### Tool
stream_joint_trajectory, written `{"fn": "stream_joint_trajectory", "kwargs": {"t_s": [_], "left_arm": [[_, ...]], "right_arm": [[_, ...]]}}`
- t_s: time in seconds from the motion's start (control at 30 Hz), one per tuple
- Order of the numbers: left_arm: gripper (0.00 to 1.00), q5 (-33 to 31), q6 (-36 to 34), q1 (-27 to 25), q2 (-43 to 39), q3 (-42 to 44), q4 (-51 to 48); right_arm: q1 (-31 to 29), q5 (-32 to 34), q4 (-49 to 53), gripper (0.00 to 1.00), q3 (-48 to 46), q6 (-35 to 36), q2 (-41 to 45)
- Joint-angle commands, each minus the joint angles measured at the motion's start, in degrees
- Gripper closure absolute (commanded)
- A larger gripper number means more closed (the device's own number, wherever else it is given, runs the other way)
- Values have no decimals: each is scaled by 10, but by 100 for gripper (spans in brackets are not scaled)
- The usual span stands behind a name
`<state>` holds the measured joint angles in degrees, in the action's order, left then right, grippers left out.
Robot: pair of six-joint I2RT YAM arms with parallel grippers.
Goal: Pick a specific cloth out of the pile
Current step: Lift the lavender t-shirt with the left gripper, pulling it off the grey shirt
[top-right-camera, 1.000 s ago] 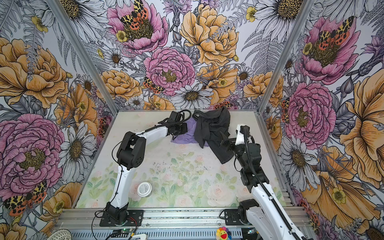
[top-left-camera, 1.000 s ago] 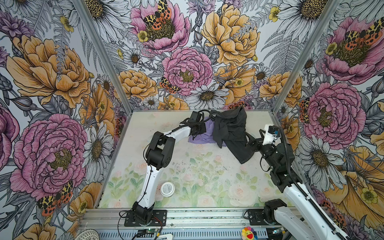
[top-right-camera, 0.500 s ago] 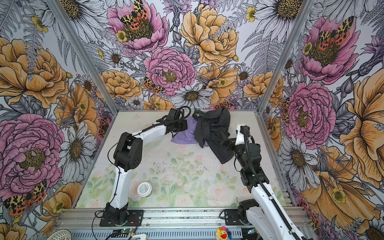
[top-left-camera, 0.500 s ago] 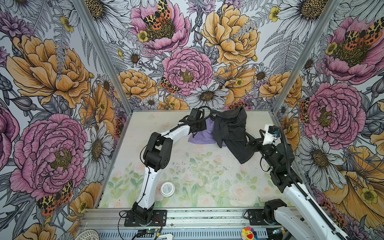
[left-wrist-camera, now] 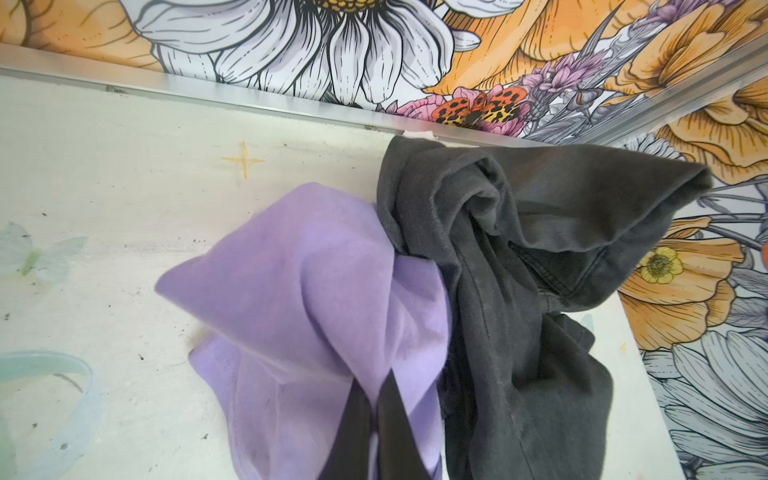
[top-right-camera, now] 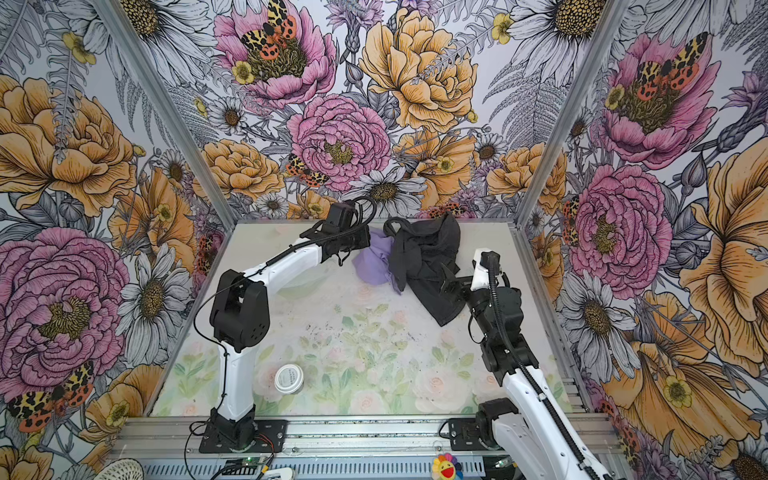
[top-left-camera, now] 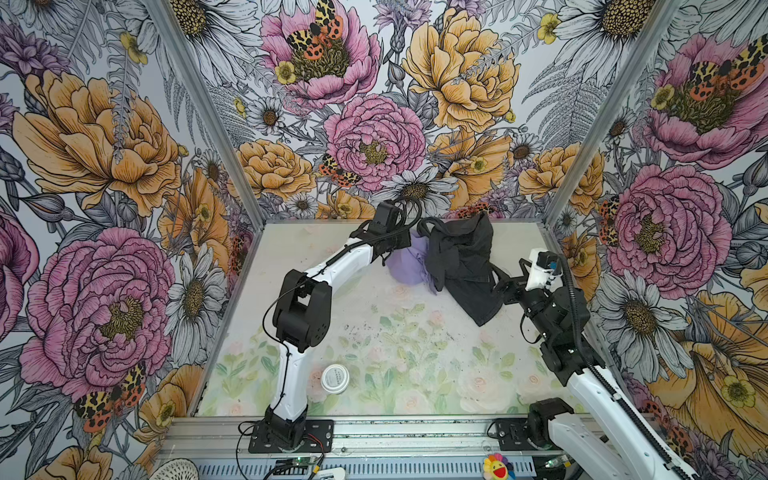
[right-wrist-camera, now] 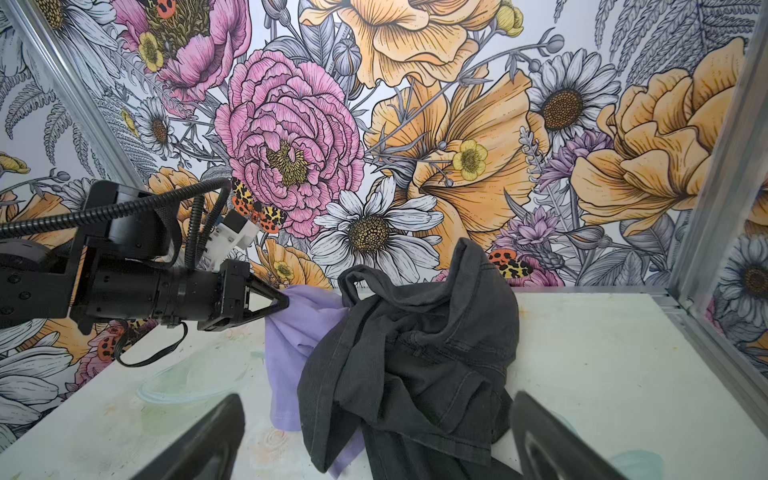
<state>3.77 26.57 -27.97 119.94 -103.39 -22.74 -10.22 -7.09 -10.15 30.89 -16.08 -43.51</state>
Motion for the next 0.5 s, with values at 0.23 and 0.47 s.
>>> {"fn": "stream_joint_trajectory", "kwargs": {"t_s": [0.23,0.47], "left_arm": [[100,-32,-28,22,-69,-31,-2],[100,-42,-40,29,-97,-31,-8]], "right_arm": [[-5,10,-15,1,-5,-7,2],[-5,10,-16,1,-5,-6,0]]}}
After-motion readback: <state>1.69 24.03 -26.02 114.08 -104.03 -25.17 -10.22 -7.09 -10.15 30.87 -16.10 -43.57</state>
